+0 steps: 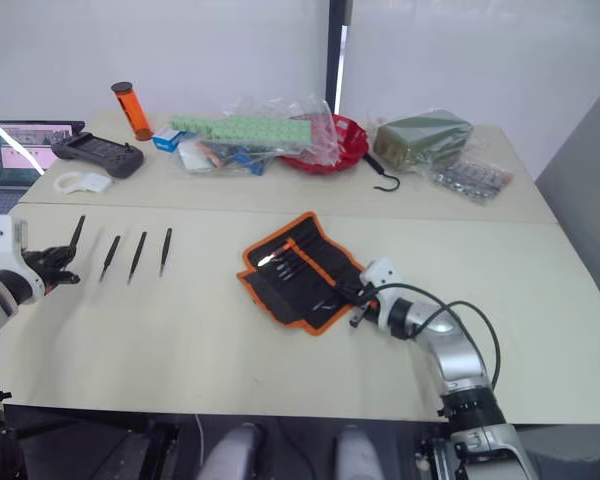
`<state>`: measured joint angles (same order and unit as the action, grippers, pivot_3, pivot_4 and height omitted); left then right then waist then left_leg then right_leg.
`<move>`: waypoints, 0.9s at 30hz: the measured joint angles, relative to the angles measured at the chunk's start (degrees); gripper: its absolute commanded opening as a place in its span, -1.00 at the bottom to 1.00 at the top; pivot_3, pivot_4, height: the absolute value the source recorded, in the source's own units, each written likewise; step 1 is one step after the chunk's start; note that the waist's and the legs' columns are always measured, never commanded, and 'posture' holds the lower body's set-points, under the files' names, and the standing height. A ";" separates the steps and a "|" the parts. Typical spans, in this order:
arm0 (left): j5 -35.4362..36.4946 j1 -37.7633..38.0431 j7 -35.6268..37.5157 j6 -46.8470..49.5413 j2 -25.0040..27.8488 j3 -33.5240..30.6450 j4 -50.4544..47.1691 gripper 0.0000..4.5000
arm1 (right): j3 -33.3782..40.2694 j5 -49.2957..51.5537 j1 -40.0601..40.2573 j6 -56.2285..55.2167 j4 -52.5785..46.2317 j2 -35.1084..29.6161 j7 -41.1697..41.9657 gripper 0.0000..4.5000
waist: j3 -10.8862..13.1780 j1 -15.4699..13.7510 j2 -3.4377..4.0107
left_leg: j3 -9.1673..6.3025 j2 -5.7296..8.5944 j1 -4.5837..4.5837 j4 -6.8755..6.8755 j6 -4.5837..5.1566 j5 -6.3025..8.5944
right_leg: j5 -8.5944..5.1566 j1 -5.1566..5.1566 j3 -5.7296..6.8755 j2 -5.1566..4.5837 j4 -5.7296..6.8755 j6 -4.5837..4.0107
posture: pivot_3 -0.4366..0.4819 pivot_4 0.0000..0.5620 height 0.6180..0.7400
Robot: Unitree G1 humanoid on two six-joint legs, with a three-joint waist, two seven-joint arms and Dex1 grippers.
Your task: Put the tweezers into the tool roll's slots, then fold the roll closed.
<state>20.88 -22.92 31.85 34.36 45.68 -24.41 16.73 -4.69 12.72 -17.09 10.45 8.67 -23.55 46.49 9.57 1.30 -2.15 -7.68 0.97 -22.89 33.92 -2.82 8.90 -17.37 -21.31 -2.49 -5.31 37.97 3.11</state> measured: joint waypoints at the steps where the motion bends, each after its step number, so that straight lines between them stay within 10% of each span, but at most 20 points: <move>1: 0.83 -0.36 0.51 1.45 -0.06 0.70 -2.17 -0.99 | 0.21 0.06 0.35 0.00 -0.31 0.00 -0.29 -1.00 | 0.01 -0.16 0.00 | 0.00 0.00 -0.01 0.01 0.00 0.00 | 0.00 0.00 0.00 0.00 -0.01 0.00 | -0.05 -0.47 1.00; 27: 11.13 -22.27 7.76 37.35 -7.68 36.70 -31.72 -0.99 | 3.15 1.94 3.52 2.22 -4.36 0.58 -4.66 -1.00 | 0.19 0.67 0.20 | 0.00 0.04 -0.33 0.07 0.01 -0.01 | -0.07 -0.26 -0.02 0.04 0.03 0.13 | -0.05 -0.47 1.00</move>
<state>32.01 -45.19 39.61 71.71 38.00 12.29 -14.99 -1.54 14.67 -13.57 12.66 4.31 -22.97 41.83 9.76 1.97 -1.94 -7.67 1.01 -23.22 33.99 -2.81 8.89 -17.44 -21.57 -2.51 -5.27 38.00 3.24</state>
